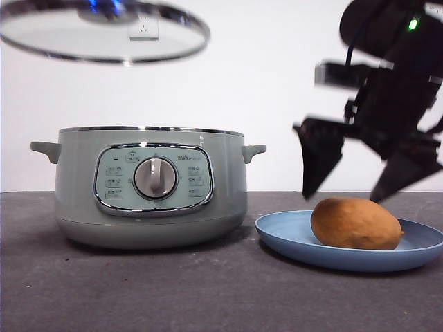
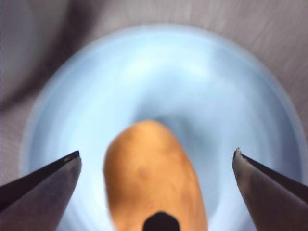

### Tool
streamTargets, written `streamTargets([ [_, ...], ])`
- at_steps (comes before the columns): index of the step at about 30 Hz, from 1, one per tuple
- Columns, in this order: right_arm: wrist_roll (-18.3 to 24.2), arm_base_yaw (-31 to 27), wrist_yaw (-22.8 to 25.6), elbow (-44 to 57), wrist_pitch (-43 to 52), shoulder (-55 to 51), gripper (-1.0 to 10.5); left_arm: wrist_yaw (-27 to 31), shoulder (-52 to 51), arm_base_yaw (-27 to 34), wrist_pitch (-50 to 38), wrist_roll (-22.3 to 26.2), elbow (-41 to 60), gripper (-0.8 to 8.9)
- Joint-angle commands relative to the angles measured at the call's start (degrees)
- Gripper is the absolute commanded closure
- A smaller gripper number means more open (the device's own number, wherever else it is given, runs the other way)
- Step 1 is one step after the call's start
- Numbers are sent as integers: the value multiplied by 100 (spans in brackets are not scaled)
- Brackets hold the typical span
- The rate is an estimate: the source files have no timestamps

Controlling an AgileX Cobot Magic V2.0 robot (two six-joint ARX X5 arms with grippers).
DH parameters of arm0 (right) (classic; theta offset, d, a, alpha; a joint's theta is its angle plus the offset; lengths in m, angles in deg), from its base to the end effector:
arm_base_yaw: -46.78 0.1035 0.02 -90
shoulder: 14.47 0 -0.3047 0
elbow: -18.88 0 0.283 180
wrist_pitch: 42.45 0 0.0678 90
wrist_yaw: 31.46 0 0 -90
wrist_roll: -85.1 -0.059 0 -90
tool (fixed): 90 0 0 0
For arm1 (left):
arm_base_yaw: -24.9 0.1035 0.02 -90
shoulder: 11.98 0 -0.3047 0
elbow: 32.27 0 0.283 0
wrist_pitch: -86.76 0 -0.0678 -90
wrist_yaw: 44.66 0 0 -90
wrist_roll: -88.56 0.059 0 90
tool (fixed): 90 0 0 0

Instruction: Take the potato out from the steamer,put the potato on the plate,close the lid

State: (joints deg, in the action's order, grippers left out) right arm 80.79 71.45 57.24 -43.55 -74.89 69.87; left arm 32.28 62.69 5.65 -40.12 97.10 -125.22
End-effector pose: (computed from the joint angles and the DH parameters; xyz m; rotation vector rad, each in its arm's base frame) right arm 0.2961 0.1375 0.1981 -0.1252 0.9505 0.3826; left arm 0.2892 -0.1151 0.4146 0.1738 0.5735 -0.5913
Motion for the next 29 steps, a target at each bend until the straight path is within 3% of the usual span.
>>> streamTargets([
  [1,-39,2,26,-68,26,-383,283,-70,188,-4,-343,74,-76,822],
  [16,-125,4,188,-85,-7,-3410,285,-79,1366,-225,-1049,74,-76,822],
  [29,-125,9,166,-90,-212,-3753,285,-52,1825,-295,-1082,72,-74,822],
])
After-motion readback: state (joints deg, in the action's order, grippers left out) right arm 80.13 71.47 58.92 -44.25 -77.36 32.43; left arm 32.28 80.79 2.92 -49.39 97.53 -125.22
